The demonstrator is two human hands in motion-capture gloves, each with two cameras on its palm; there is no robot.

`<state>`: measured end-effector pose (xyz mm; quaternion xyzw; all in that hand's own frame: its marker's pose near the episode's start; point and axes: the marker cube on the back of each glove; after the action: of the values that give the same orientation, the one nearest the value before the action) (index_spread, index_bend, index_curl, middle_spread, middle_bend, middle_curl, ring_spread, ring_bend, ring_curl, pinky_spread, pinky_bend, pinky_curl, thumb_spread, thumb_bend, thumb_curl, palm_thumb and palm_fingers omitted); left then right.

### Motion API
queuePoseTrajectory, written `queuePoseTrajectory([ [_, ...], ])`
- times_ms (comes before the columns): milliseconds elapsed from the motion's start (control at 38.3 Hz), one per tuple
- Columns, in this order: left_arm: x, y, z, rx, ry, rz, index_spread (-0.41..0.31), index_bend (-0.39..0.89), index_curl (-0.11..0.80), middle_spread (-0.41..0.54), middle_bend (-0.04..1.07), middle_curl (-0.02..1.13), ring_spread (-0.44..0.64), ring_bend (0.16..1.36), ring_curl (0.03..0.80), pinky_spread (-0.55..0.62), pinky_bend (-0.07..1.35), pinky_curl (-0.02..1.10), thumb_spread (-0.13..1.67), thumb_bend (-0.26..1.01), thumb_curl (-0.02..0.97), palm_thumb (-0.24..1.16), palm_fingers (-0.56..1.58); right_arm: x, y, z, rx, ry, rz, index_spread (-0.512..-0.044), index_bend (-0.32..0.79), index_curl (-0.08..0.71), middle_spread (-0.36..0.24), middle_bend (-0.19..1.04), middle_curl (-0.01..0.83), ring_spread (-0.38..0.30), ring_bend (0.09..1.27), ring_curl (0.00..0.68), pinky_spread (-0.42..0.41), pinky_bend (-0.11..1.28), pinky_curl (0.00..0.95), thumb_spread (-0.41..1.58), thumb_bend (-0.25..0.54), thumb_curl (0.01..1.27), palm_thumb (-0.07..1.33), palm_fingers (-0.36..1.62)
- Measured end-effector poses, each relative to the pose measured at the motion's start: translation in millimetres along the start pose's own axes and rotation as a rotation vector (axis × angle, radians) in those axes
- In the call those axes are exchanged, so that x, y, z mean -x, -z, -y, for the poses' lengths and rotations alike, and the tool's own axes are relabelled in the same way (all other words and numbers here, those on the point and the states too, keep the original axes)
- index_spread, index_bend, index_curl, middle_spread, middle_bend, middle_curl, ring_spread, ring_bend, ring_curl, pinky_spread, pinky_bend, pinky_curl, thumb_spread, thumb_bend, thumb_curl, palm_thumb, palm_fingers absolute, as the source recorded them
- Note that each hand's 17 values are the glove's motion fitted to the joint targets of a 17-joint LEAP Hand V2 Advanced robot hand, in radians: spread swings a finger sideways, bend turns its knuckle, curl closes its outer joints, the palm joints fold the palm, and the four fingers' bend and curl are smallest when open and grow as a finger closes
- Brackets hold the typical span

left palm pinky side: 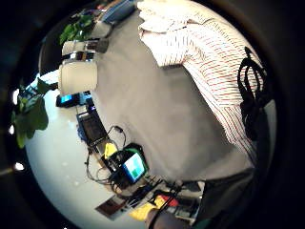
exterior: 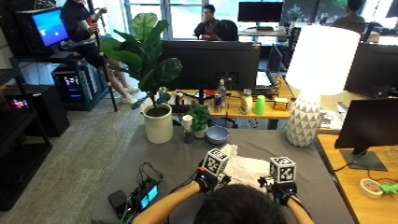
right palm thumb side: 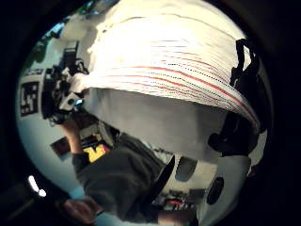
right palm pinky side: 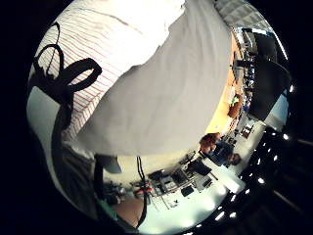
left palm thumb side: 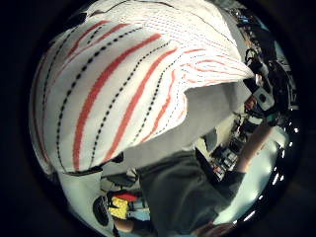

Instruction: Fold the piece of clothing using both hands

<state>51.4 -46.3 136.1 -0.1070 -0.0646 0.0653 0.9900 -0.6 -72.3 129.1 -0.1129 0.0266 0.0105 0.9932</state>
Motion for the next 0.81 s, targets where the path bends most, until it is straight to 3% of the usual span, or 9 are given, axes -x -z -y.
queuePoseTrajectory([
  [131,4.9,63.1,-21.7,-0.001,-0.018,0.045,-0.258,0.19,0.396,-0.281,0.45,0.43,-0.34,0.64,0.387,-0.36,0.61,0.41,0.96,0.16,0.486,0.76,1.22,3.7,66.3,-23.6,-0.049,-0.029,-0.063,-0.23,0.17,0.345,-0.142,0.34,0.469,-0.213,0.59,0.439,-0.261,0.54,0.397,0.55,0.03,0.59,1.05,1.24],
  [209,15.5,105.1,-8.2,-0.071,0.088,0.108,-0.264,0.18,0.406,-0.289,0.44,0.45,-0.35,0.64,0.395,-0.36,0.6,0.42,0.94,0.14,0.506,0.77,1.22,-1.4,106.4,-14.3,-0.127,-0.124,-0.113,-0.229,0.17,0.358,-0.144,0.34,0.475,-0.209,0.59,0.444,-0.263,0.54,0.401,0.53,0.012,0.61,1.06,1.24],
  [314,27.4,134.9,34.0,-0.197,0.248,0.176,-0.27,0.18,0.42,-0.297,0.44,0.46,-0.36,0.64,0.407,-0.37,0.58,0.42,0.92,0.12,0.532,0.79,1.22,-15.3,127.1,23.8,-0.185,-0.239,-0.134,-0.23,0.17,0.372,-0.145,0.34,0.484,-0.208,0.59,0.449,-0.265,0.54,0.406,0.5,-0.01,0.63,1.07,1.24],
  [444,27.8,139.4,76.5,-0.281,0.387,0.236,-0.278,0.19,0.437,-0.305,0.43,0.47,-0.36,0.63,0.418,-0.36,0.55,0.42,0.9,0.09,0.56,0.8,1.2,-31.6,117.4,80.6,-0.258,-0.358,-0.112,-0.232,0.17,0.388,-0.148,0.35,0.495,-0.209,0.58,0.454,-0.269,0.54,0.41,0.48,-0.02,0.65,1.07,1.23],
  [575,30.6,119.2,115.8,-0.325,0.404,0.218,-0.278,0.18,0.448,-0.31,0.42,0.49,-0.35,0.61,0.424,-0.36,0.51,0.42,0.93,0.06,0.573,0.79,1.17,-24.3,107.9,73.4,-0.307,-0.455,-0.061,-0.233,0.18,0.405,-0.149,0.35,0.504,-0.212,0.58,0.46,-0.265,0.53,0.414,0.45,-0.021,0.67,1.08,1.23],
  [706,42.4,114.3,123.9,-0.353,0.448,0.194,-0.257,0.07,0.408,-0.307,0.42,0.5,-0.35,0.57,0.418,-0.36,0.53,0.43,1.05,0.0,0.541,0.71,1.08,-31.7,99.9,82.5,-0.45,-0.438,-0.001,-0.236,0.17,0.416,-0.151,0.35,0.51,-0.217,0.57,0.463,-0.265,0.52,0.416,0.45,-0.023,0.69,1.08,1.21],
  [758,46.7,116.7,120.3,-0.363,0.463,0.148,-0.218,0.02,0.379,-0.264,0.21,0.45,-0.33,0.58,0.428,-0.34,0.58,0.45,1.08,-0.11,0.462,0.52,0.81,-43.0,94.6,87.6,-0.471,-0.449,0.016,-0.234,0.14,0.411,-0.145,0.34,0.51,-0.215,0.56,0.462,-0.252,0.52,0.415,0.48,-0.029,0.69,1.06,1.15],
  [810,48.9,119.7,114.5,-0.38,0.462,0.078,-0.179,-0.02,0.352,-0.209,0.12,0.46,-0.29,0.62,0.463,-0.31,0.66,0.49,1.07,-0.12,0.422,0.4,0.61,-68.7,82.9,113.4,-0.496,-0.453,0.037,-0.233,0.13,0.406,-0.141,0.32,0.506,-0.214,0.55,0.461,-0.239,0.52,0.416,0.51,-0.031,0.69,1.05,1.12],
])
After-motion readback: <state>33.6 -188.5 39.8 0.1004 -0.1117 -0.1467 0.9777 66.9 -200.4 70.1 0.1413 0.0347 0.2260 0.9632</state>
